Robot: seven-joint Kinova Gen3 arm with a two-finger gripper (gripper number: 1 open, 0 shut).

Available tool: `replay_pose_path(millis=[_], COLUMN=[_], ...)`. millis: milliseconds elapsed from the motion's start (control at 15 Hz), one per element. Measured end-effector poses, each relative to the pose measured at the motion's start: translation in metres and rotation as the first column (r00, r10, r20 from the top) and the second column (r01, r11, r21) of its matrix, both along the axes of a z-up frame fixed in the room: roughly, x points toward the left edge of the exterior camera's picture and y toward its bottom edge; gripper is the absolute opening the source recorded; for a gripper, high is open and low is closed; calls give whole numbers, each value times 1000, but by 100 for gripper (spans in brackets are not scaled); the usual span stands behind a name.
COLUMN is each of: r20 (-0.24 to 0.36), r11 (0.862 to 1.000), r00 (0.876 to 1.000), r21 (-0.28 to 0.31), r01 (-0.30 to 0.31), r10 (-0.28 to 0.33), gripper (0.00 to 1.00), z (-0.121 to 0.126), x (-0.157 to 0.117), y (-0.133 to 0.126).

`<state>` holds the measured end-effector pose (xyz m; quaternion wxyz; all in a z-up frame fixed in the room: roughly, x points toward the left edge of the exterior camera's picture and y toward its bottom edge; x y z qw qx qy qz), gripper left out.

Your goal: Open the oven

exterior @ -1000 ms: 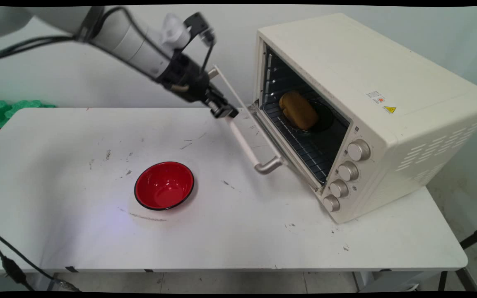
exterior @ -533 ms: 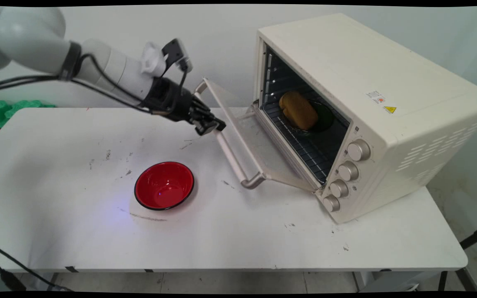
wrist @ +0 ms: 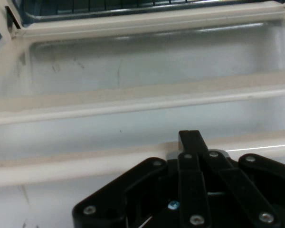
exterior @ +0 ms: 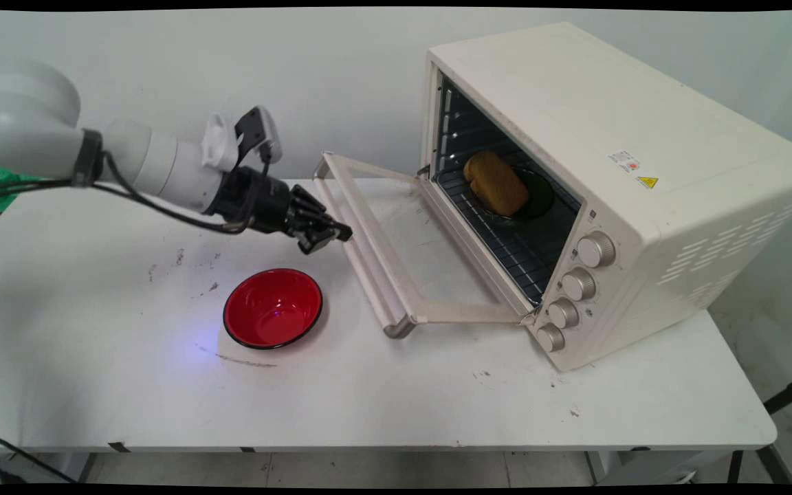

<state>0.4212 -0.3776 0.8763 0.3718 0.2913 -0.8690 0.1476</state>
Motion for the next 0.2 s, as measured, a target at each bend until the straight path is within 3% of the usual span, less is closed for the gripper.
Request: replay_pose_path(millis=[200], r20=[-8], r11=[1000], r00=[1000], r21=[-12], r01=[6], r10=[-6], gripper=[0], z=[-11], x=[10], y=[7])
